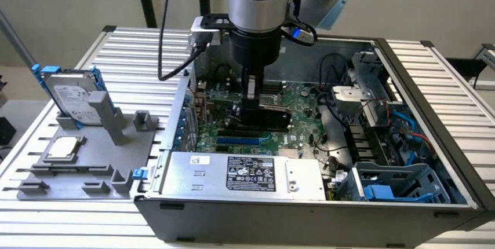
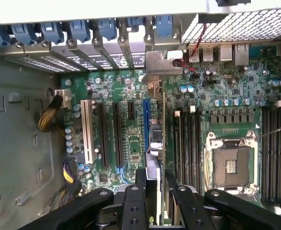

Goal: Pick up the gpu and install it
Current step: 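Insert the gpu into the slot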

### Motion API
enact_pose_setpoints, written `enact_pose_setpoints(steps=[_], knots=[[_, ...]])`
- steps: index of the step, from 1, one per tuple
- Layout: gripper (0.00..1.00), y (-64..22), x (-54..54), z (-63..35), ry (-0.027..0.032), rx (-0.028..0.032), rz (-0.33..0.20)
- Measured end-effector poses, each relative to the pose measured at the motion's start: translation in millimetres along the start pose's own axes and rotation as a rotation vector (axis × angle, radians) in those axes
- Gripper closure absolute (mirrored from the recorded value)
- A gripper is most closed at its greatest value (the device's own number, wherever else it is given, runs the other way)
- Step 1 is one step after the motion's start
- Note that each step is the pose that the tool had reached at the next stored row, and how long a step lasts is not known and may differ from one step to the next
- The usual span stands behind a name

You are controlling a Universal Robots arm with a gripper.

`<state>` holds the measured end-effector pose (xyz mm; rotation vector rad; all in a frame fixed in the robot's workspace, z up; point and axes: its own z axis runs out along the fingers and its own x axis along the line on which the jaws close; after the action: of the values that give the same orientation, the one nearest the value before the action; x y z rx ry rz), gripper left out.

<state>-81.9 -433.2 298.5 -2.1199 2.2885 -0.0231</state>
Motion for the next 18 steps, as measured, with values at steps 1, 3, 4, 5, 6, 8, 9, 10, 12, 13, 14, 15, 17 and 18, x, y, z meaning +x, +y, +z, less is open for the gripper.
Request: enact_pose_setpoints(steps=[1,3,4,5,6,8,9,10,12,13,14,15,17,18], knots=[[0.74,2.3,0.8,1.3,-0.0046,-0.0002,-0.002],[0.74,5.8,3.3,3.3,-0.0101,-0.0001,-0.005],[0.74,7.2,5.3,4.1,-0.0117,0.0001,-0.007],[0.74,8.1,7.7,4.7,-0.0131,0.0002,-0.008],[0.74,8.7,10.0,5.3,-0.0141,0.0002,-0.009],[0.74,9.4,13.3,6.9,-0.0152,0.0001,-0.009],[0.74,10.2,13.6,7.9,-0.0155,0.0002,-0.009],[0.74,11.1,13.8,9.0,-0.0155,0.0002,-0.009],[0.74,14.2,14.1,11.4,-0.0154,0.0008,-0.009],[0.74,15.8,14.2,12.6,-0.0154,0.0012,-0.009],[0.74,17.0,14.3,13.7,-0.0155,0.0014,-0.009],[0.74,17.3,14.3,14.3,-0.0155,0.0014,-0.009],[0.74,17.3,14.4,14.6,-0.0151,0.0013,-0.009],[0.74,17.3,14.3,14.9,-0.0152,0.0014,-0.009]])
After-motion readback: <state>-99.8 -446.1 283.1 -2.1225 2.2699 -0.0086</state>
